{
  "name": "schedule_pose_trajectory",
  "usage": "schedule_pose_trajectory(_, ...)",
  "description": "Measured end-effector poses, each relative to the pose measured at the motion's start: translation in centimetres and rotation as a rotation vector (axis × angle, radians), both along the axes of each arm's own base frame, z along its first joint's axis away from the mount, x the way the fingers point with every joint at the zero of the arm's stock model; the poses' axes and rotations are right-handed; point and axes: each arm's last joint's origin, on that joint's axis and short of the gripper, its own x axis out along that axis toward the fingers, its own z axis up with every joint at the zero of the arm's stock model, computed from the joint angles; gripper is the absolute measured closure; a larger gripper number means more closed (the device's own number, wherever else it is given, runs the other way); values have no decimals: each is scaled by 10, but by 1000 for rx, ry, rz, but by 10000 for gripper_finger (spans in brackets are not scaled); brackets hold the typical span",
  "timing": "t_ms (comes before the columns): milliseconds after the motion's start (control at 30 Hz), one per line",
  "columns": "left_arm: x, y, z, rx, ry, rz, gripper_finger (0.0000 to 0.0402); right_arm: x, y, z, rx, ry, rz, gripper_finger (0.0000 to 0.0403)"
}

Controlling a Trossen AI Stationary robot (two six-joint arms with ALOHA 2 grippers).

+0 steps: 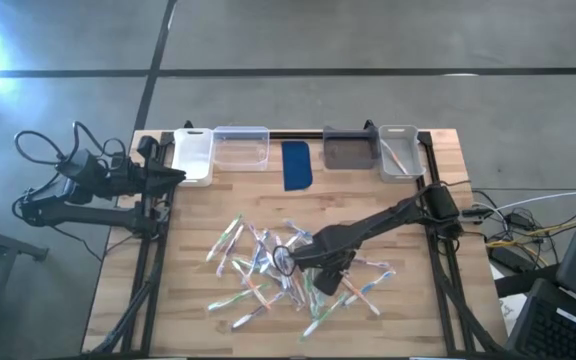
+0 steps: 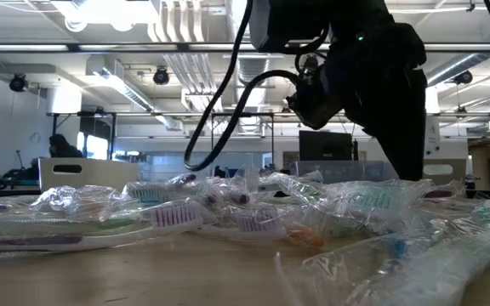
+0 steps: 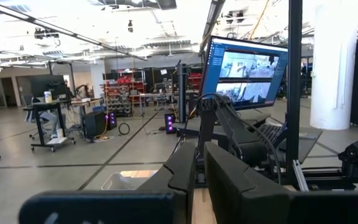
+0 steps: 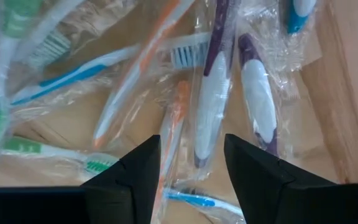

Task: Pick & Place Toothbrushes
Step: Put the purple toothbrush into the black bin

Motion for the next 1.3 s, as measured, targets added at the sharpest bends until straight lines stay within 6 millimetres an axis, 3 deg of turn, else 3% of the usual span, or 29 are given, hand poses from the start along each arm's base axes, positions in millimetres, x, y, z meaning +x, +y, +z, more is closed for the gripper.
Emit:
schedule_pose_trajectory(433,0,0,0,0,0,0,360,-9,-2,-9,-3,32,-6,325)
schedule_pose_trajectory(633,0,0,0,0,0,0,360,-9,-2,7,34,-5,-10,386)
schedule_pose_trajectory(900,0,0,0,0,0,0,360,-29,-5,44,10,20,-85,395)
schedule_pose_trajectory(1100,0,0,0,0,0,0,360,-40,-9,74,31,-57,-147,395)
schedule_pose_trajectory(1300,0,0,0,0,1,0,360,-56,-10,87,-8,15,-232,395)
